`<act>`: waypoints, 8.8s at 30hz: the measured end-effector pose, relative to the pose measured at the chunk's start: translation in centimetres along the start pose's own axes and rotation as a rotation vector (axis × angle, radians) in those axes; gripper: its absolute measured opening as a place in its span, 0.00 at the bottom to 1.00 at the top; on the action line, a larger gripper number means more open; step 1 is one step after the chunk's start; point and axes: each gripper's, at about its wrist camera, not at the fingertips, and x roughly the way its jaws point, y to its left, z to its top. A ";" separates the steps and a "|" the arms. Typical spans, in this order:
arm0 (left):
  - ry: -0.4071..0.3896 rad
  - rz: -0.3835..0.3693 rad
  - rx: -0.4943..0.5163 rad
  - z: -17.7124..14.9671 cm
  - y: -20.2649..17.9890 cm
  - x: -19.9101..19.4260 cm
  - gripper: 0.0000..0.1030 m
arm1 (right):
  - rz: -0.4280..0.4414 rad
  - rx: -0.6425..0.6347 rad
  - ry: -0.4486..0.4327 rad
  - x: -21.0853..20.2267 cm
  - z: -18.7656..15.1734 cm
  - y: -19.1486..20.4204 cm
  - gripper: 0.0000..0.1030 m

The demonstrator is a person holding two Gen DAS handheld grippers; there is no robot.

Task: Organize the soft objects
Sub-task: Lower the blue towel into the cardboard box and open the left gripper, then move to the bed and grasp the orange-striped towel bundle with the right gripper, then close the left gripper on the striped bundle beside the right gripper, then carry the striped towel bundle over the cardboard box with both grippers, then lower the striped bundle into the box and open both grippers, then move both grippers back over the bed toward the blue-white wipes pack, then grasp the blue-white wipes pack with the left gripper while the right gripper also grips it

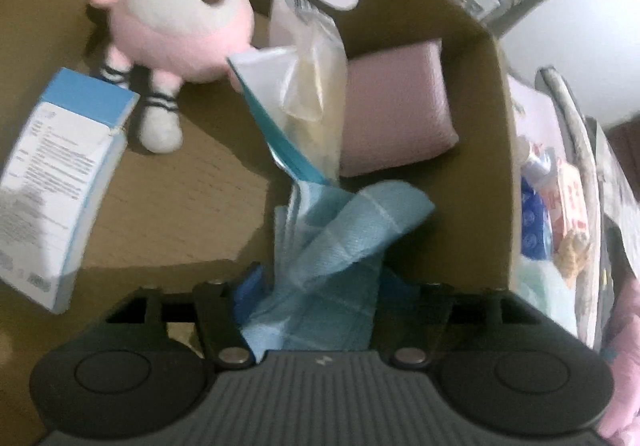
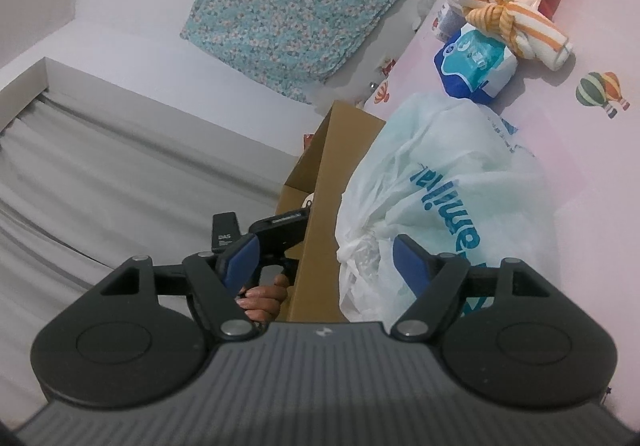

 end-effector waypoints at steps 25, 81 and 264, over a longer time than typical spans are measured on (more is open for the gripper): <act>-0.434 -0.049 0.133 -10.1 -1.4 -16.3 0.85 | -0.006 0.008 -0.063 -3.7 -2.7 -0.3 0.79; 0.095 -0.021 0.559 -6.6 -32.4 11.1 0.62 | -0.423 -0.286 -0.080 6.1 13.7 -10.9 0.28; 0.302 0.217 0.486 2.9 -31.5 17.2 0.80 | -0.398 -0.388 0.080 16.2 17.4 -10.9 0.74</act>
